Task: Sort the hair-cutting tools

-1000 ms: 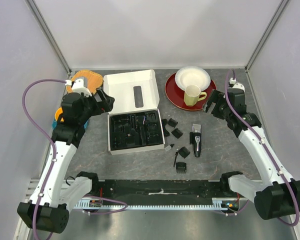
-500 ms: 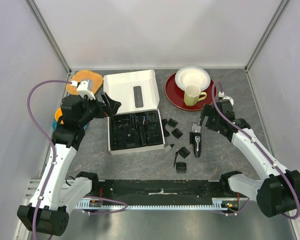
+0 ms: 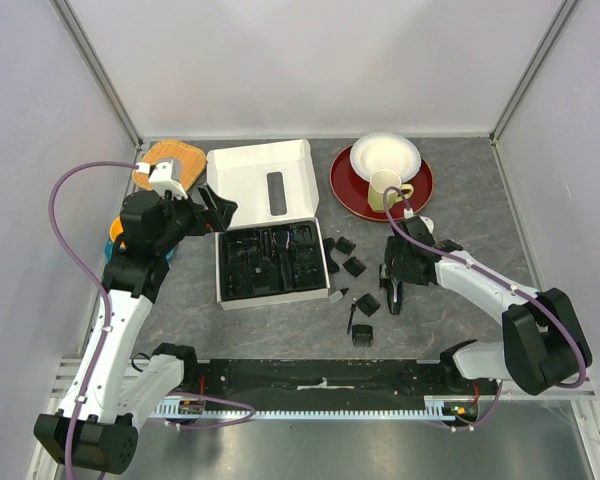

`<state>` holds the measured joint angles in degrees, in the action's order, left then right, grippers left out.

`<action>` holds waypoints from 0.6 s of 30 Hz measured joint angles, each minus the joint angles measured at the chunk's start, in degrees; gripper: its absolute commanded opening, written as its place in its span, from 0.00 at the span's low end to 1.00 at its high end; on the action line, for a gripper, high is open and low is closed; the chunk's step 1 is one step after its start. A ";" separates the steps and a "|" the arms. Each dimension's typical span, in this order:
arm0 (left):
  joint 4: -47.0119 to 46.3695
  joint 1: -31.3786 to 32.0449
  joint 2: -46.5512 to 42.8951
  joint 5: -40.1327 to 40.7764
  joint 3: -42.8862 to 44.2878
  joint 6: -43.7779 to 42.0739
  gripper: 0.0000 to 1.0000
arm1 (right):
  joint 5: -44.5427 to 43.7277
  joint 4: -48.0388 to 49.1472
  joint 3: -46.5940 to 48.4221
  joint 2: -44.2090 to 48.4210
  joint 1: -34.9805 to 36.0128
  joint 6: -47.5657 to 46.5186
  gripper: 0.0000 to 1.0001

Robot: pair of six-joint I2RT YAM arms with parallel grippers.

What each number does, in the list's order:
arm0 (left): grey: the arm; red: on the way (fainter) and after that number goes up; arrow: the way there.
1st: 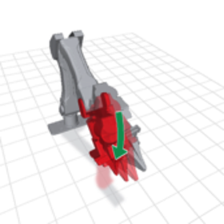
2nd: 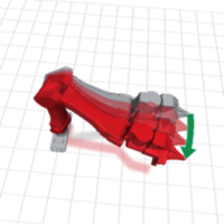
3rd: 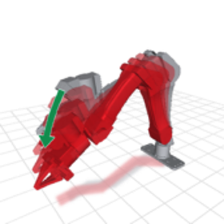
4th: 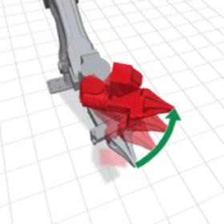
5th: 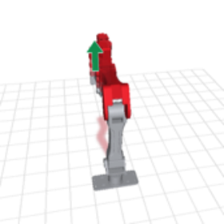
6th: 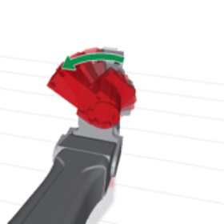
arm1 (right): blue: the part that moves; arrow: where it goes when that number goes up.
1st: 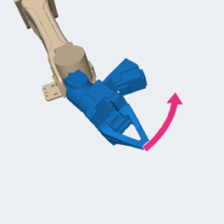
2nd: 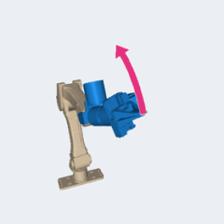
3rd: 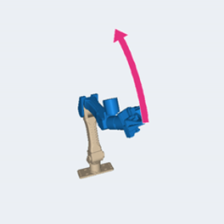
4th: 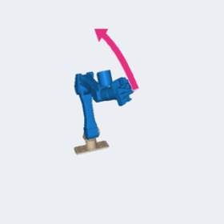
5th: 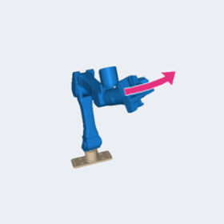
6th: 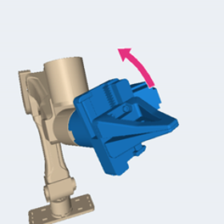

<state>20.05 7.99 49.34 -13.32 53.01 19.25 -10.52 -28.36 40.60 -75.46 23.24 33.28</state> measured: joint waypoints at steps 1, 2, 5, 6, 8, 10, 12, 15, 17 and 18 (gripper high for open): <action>0.00 0.00 0.00 0.33 0.00 0.02 0.98 | -0.26 0.42 0.00 -0.31 0.17 0.02 0.66; 0.00 0.00 0.00 0.61 0.00 0.02 0.98 | -0.57 0.74 0.00 -0.50 0.20 0.07 0.63; 0.02 0.00 0.00 1.20 0.00 0.02 0.98 | -1.38 1.53 0.00 -1.20 0.26 0.20 0.59; 0.00 0.00 0.00 1.27 0.00 0.02 0.98 | -1.62 1.77 -0.02 -1.51 0.28 0.22 0.59; 0.02 0.00 0.00 1.33 0.00 0.00 0.98 | -2.03 2.12 -0.02 -2.16 0.35 0.37 0.58; 0.00 0.00 0.00 1.44 0.00 0.02 0.98 | -2.34 2.40 -0.02 -2.67 0.39 0.42 0.59; 0.00 0.00 0.00 1.53 0.00 0.02 0.98 | -2.51 2.67 -0.02 -3.19 0.44 0.42 0.59; 0.00 0.00 0.00 1.81 0.00 0.02 0.98 | -2.95 2.86 0.00 -4.07 0.63 0.42 0.53; 0.00 0.00 0.00 2.10 0.00 0.02 0.97 | -3.26 3.13 -0.02 -4.46 0.76 0.57 0.42; 0.02 0.00 0.00 2.27 0.00 0.02 0.97 | -3.45 3.08 -0.02 -4.48 0.76 0.68 0.37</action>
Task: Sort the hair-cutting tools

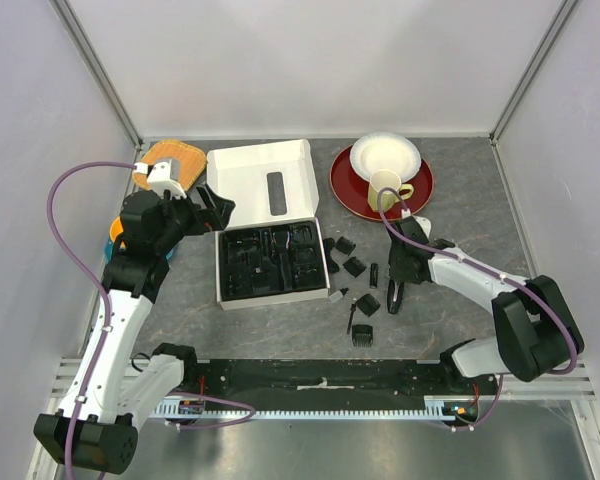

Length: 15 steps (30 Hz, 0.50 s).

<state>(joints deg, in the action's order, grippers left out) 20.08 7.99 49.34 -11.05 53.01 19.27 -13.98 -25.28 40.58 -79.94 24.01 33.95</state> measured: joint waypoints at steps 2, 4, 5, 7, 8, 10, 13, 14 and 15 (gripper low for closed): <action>-0.02 0.00 0.00 0.26 0.00 -0.02 0.97 | -0.39 -0.02 0.00 0.04 0.00 0.22 0.26; 0.00 0.00 0.00 0.46 0.00 -0.02 0.97 | -0.79 -0.07 0.00 0.17 0.00 0.59 0.23; 0.00 0.00 0.00 0.48 0.00 0.00 0.97 | -0.98 -0.15 0.00 0.39 0.00 0.72 0.21; 0.02 0.00 0.00 0.52 0.00 0.00 0.97 | -1.22 -0.57 0.00 1.29 0.02 0.96 0.20; 0.04 0.00 0.00 0.55 0.00 0.00 0.97 | -1.38 -0.90 0.00 2.12 0.07 1.05 0.19; 0.22 0.00 0.00 0.76 0.00 0.00 0.97 | -1.57 -1.81 0.02 4.42 0.15 1.33 0.19; 0.74 0.00 0.00 1.60 0.00 0.00 0.97 | -1.57 -3.91 0.79 8.04 0.35 1.60 0.18; 0.87 0.00 0.00 1.88 0.00 0.00 0.97 | -1.57 -4.68 1.49 9.27 0.50 1.66 0.18; 0.87 0.00 0.00 2.12 0.00 0.00 0.97 | -1.53 -5.46 2.45 10.45 0.74 1.79 0.18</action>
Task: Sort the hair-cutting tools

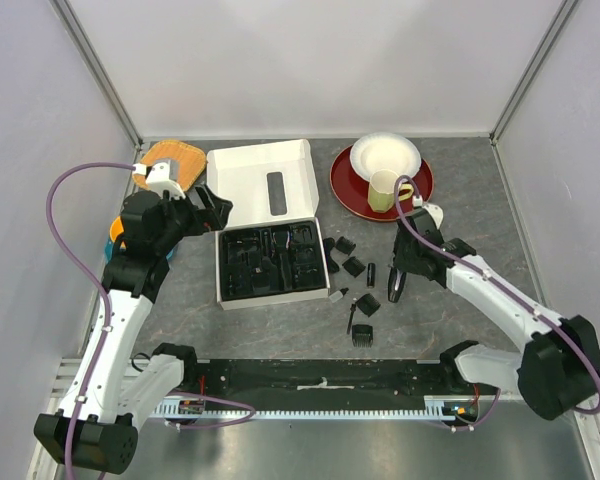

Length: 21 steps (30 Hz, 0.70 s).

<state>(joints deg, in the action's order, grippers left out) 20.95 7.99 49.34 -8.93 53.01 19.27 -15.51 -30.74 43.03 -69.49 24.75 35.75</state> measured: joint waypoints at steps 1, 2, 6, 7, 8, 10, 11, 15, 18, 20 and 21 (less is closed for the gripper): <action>0.02 0.00 0.00 0.26 0.00 0.00 0.97 | 0.04 -0.70 1.27 1.14 0.37 0.07 0.15; 0.04 0.00 0.00 0.61 0.00 0.00 0.97 | 0.15 -1.01 2.43 2.05 0.87 0.13 0.11; 0.15 0.00 0.07 1.25 0.00 0.00 0.97 | 0.61 -0.09 7.15 5.44 4.87 1.77 0.06; 0.15 0.00 0.11 1.11 0.00 0.00 0.96 | 0.94 1.20 7.72 6.49 6.38 2.27 0.06; 0.15 0.00 0.15 0.94 0.00 -0.02 0.96 | 1.44 2.95 8.24 7.54 8.24 2.82 0.06; 0.15 0.00 0.20 0.81 0.00 -0.02 0.96 | 2.16 6.29 10.08 7.67 11.89 3.48 0.06; 0.15 0.00 0.22 0.81 0.00 -0.02 0.96 | 2.34 7.72 11.21 6.80 13.35 3.52 0.05; 0.17 0.00 0.42 0.85 0.00 -0.02 0.96 | -0.13 13.73 18.62 -2.91 20.39 2.84 0.05; 0.24 0.00 0.50 1.31 0.00 -0.02 0.96 | -2.19 17.07 23.39 -11.61 25.51 1.60 0.05; 0.48 0.00 0.52 1.79 0.00 -0.02 0.96 | -3.78 18.71 26.38 -17.62 28.72 0.52 0.05; 0.59 0.00 0.52 2.12 0.00 -0.02 0.96 | -4.31 19.56 27.52 -20.31 30.01 0.13 0.05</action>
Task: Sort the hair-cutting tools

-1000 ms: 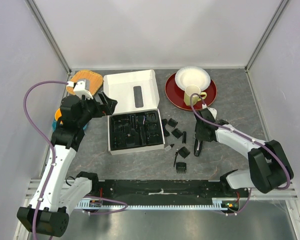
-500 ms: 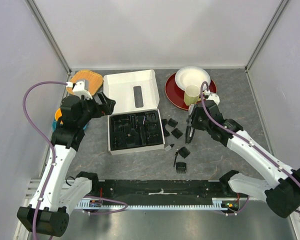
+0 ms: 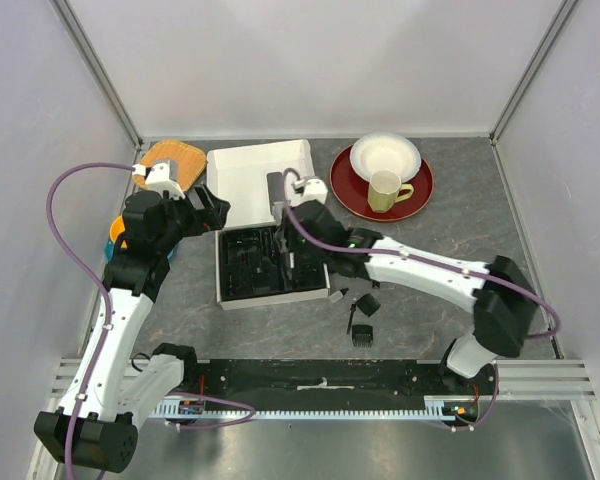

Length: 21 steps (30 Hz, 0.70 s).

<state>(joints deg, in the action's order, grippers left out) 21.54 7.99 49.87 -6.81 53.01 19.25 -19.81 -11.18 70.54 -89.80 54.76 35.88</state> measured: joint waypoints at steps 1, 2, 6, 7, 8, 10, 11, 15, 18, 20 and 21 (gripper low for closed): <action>0.26 0.00 0.02 0.57 0.00 0.00 0.96 | -0.39 0.68 0.76 -2.14 0.98 -0.37 0.05; 0.59 0.00 0.02 0.98 0.00 0.00 0.96 | -0.92 1.31 1.33 -4.15 1.79 -0.81 0.04; 1.27 0.00 0.28 2.25 0.00 0.00 0.95 | -3.23 1.97 2.60 -9.29 2.62 -2.36 0.04; 1.33 0.00 0.44 2.16 0.00 -0.02 0.95 | -4.02 2.34 2.84 -10.21 2.62 -2.75 0.04; 1.38 0.00 0.59 1.84 0.00 -0.02 0.95 | -4.81 3.02 3.02 -11.15 2.62 -3.08 0.03; 1.51 0.00 0.83 1.31 0.00 -0.02 0.95 | -6.10 3.80 3.13 -12.24 2.60 -3.37 0.03; 1.57 0.00 0.90 0.96 0.00 -0.02 0.95 | -6.64 4.13 3.13 -12.68 2.62 -3.54 0.03; 1.62 0.00 0.98 0.68 0.00 -0.02 0.95 | -8.74 5.22 3.72 -14.43 2.91 -3.61 0.03; 1.62 0.00 1.01 0.68 0.00 -0.02 0.95 | -9.94 5.86 4.15 -16.02 3.28 -3.30 0.03; 1.62 0.00 1.03 0.68 0.00 -0.02 0.95 | -10.47 5.97 4.17 -16.74 3.52 -3.10 0.03; 1.64 0.00 1.05 0.70 0.00 -0.02 0.95 | -10.73 5.99 4.17 -17.07 3.67 -3.04 0.04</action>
<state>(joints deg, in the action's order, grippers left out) 23.18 7.99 50.92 -6.11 53.01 19.22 -30.55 -5.19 74.72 -106.87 58.43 32.84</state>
